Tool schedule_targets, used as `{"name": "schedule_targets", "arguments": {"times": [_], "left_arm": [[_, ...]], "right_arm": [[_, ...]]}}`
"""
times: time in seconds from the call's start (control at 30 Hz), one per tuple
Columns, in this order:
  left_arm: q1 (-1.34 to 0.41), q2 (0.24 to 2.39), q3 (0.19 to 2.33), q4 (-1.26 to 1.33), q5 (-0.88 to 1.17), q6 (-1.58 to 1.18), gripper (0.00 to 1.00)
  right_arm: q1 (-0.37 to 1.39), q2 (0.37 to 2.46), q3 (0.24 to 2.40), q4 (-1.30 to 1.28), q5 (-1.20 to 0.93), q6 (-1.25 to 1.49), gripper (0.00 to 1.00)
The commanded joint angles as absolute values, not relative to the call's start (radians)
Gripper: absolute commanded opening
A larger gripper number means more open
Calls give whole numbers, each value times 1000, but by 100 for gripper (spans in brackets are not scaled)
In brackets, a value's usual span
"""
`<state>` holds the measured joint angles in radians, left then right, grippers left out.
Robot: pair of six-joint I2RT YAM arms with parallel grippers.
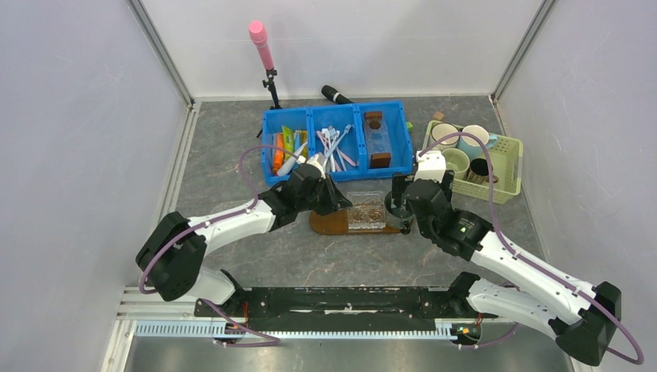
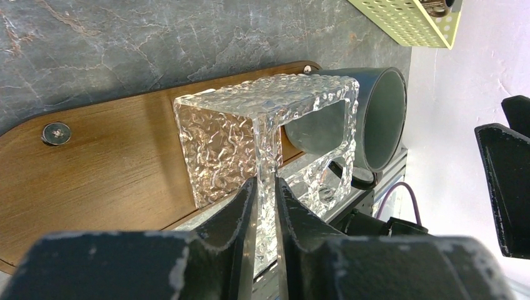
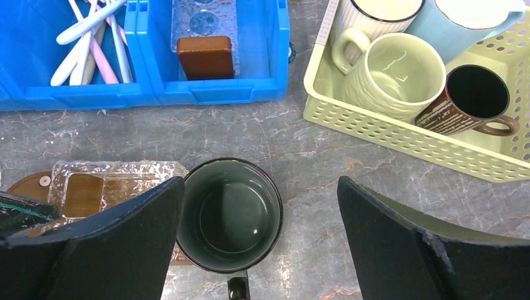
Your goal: Prepare toiletry sets of a toothbrush and toothpaste on the tray
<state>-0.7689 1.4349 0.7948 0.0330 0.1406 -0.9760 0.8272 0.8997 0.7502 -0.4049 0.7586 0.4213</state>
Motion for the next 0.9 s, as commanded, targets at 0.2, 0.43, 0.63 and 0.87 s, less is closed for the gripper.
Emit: {"name": "schedule_targets", "arguments": {"times": [0.2,0.43,0.63,0.87], "left_arm": [[-776,1410,812,32,87,-989,48],[-763,1291,810,-96,-52,-922,76],[-712,1145,887,-287,-192,-768,100],[-667,1034,982,-486,-386,-573,100]], "right_arm": [[825,877,790,-390,753,410,98],[825,876,800,-389,759,399,98],[824,894,846,-389,767,343,98],[787,964,926,-405,720,264,98]]}}
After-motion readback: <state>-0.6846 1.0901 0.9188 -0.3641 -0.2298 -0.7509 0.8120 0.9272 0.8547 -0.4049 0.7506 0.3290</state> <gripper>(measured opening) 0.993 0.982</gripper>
